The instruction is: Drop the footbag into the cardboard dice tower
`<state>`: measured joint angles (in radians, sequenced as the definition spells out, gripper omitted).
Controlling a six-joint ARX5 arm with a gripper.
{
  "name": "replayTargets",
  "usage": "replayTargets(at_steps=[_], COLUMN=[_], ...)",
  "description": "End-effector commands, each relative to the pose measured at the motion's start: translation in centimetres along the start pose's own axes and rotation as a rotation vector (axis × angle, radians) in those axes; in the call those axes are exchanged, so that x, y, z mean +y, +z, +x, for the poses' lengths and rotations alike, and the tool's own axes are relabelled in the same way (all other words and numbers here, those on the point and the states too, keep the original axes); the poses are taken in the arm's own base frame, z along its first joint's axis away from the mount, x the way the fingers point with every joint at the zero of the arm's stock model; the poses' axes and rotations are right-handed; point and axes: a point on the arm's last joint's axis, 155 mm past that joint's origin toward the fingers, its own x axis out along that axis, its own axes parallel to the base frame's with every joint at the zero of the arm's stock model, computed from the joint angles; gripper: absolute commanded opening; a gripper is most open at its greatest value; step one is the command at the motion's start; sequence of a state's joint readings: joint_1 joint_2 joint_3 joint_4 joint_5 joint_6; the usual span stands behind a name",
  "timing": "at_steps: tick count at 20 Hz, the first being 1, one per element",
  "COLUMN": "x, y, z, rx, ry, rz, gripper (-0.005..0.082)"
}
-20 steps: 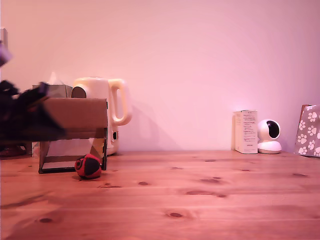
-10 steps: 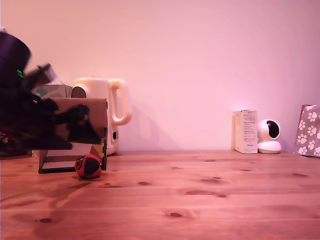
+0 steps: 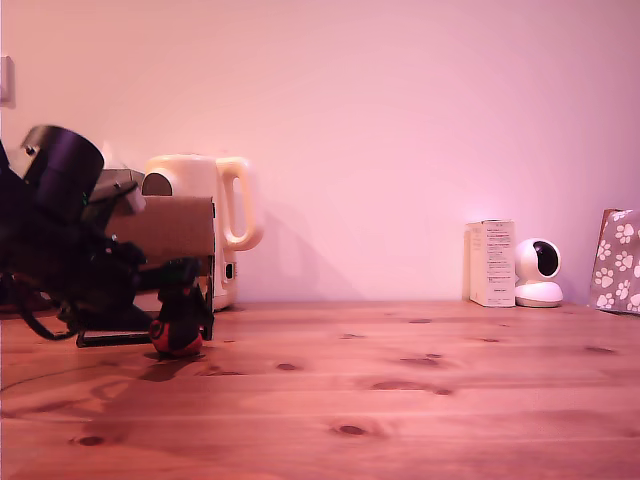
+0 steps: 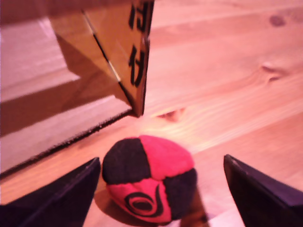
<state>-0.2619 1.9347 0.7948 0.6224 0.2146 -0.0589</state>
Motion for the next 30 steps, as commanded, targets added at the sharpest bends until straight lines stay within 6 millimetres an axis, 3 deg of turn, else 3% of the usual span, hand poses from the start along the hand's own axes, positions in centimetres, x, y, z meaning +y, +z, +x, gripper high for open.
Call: replayTargets(at_steps=[1,3,6,8,12,14,17,25,30], x=[0.1,0.2,0.6,0.6,-0.1,-1.2,-2.4,-4.3,-3.5], y=[-1.2,-1.5,-1.8,-1.5,-1.3,-1.2,0.7,9.2,15.3], z=[0.6,0.6,0.6,0.6,0.1,-1.0,-3.3,-10.3,-12.9], rx=[0.027,0.037,0.05,0.043,0.068,0.107,0.113,-0.067,-0.283], ry=[-0.001,0.001,0.014,0.015,-0.013,-0.061,-0.091,-0.095,-0.004], rz=[0.007,0.008,0.001,0.003,-0.003,-0.015,-0.018,0.031,0.116], gripper=[0.0757,0.0659,0.0245,0.0076,0.0069,0.0069,0.0069,0.0069,0.0069])
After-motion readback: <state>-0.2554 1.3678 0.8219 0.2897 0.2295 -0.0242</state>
